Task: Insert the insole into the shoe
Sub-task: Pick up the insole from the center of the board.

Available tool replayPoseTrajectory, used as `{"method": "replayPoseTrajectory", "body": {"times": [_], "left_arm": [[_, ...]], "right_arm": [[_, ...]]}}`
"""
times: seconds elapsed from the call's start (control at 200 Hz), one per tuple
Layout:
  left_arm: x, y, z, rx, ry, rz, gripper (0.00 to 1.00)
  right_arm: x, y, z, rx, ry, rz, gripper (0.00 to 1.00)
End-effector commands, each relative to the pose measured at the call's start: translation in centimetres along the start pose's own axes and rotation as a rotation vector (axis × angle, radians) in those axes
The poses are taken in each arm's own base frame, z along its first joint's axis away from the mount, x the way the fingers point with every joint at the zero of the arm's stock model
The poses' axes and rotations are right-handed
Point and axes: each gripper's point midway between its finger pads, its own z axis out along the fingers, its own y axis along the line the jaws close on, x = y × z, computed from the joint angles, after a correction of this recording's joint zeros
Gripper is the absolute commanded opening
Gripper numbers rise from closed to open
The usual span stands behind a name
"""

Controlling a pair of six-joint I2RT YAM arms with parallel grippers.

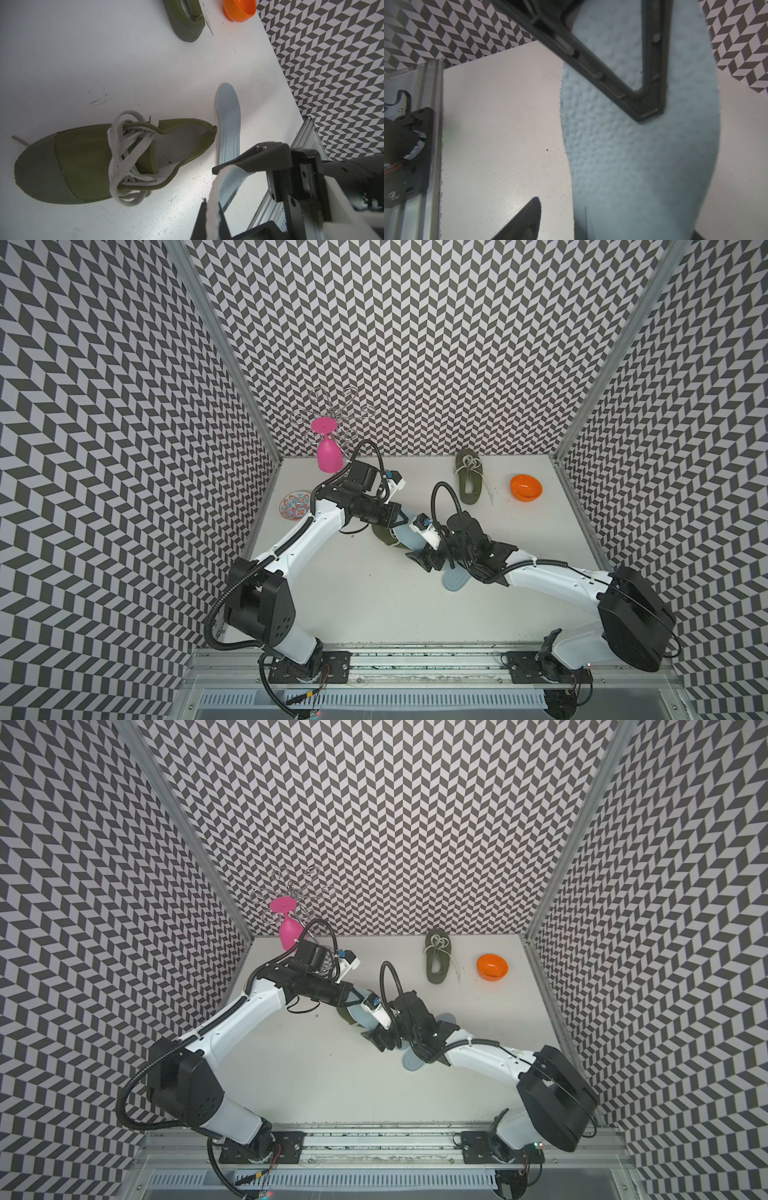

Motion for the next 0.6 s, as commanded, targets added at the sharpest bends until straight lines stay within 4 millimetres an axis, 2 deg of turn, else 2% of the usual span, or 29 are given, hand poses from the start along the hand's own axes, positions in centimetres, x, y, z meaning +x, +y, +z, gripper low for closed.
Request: {"method": "replayPoseTrajectory", "body": {"times": [0.0, 0.115, 0.265, 0.361, 0.481, 0.591], "left_arm": [[-0.8, 0.0, -0.4, 0.01, -0.031, -0.04, 0.0], [-1.2, -0.7, -0.8, 0.035, -0.048, -0.055, 0.0], [-0.9, -0.6, -0.8, 0.035, -0.045, -0.079, 0.0], [-0.9, -0.7, -1.0, 0.034, -0.045, -0.074, 0.0], [-0.6, -1.2, -1.4, 0.045, -0.042, -0.064, 0.0], [-0.1, -1.4, -1.5, 0.044, -0.033, -0.052, 0.0]], "right_arm": [[-2.4, -0.6, -0.2, 0.104, -0.075, -0.081, 0.8], [-2.6, -1.1, 0.2, 0.184, -0.086, -0.091, 0.8], [-3.6, -1.8, 0.2, 0.297, -0.121, -0.103, 0.81], [-3.4, -2.4, 0.7, 0.357, -0.104, -0.129, 0.81], [-3.1, -2.9, 1.2, 0.388, -0.086, -0.153, 0.81], [-3.9, -3.1, 1.2, 0.4, -0.12, -0.143, 0.78]]}}
